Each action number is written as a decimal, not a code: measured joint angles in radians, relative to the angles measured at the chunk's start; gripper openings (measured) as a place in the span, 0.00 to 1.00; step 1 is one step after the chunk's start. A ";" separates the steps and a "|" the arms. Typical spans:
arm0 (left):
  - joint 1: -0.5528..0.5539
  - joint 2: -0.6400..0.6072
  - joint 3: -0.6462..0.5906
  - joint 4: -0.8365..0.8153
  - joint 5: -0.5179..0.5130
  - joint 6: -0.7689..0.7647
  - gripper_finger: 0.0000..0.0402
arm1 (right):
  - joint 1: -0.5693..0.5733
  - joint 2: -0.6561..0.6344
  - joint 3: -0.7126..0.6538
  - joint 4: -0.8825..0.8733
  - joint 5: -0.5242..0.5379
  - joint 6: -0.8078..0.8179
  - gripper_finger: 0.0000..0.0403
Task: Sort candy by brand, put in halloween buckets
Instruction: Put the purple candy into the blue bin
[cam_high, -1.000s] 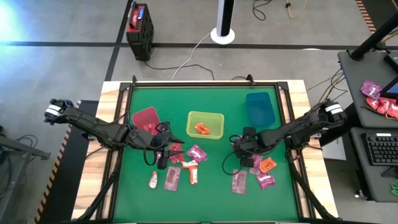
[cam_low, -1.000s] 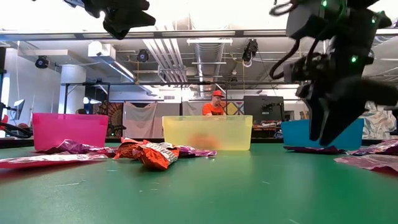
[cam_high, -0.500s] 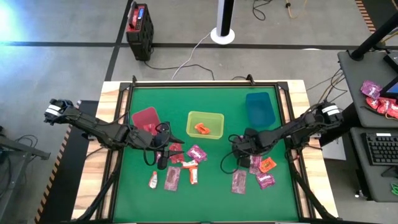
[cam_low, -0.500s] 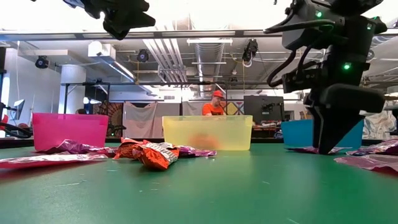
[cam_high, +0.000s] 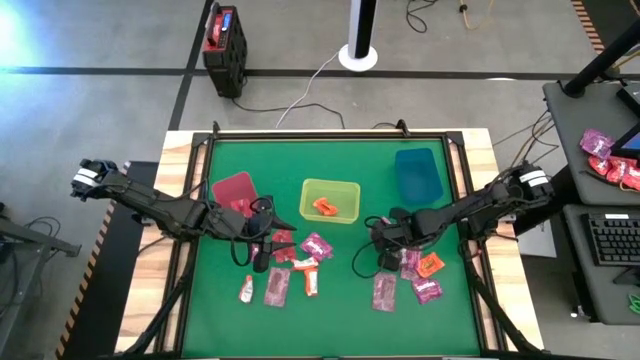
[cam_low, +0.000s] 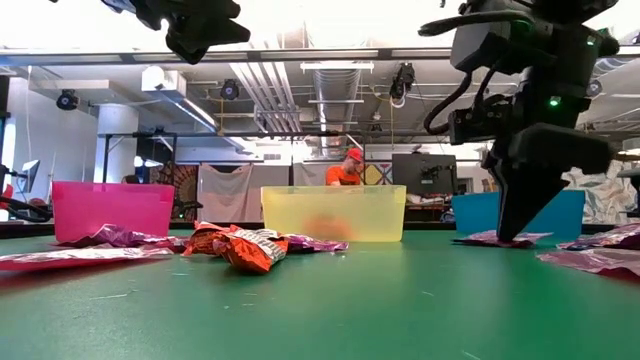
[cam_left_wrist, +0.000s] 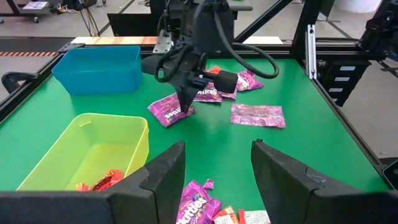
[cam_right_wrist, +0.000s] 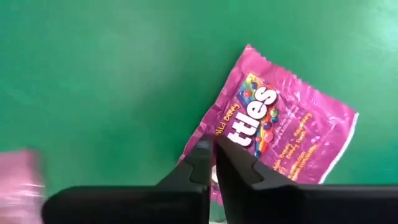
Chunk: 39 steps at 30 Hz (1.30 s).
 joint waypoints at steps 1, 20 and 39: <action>0.000 0.000 0.000 0.000 0.000 0.000 0.42 | -0.001 -0.010 0.000 0.037 -0.046 -0.002 0.02; 0.000 0.000 0.000 0.005 0.000 0.000 0.42 | -0.017 -0.250 -0.011 -0.048 0.006 0.043 0.16; 0.000 0.000 0.000 0.013 0.000 0.000 0.42 | -0.025 -0.022 -0.073 0.190 0.166 0.083 0.75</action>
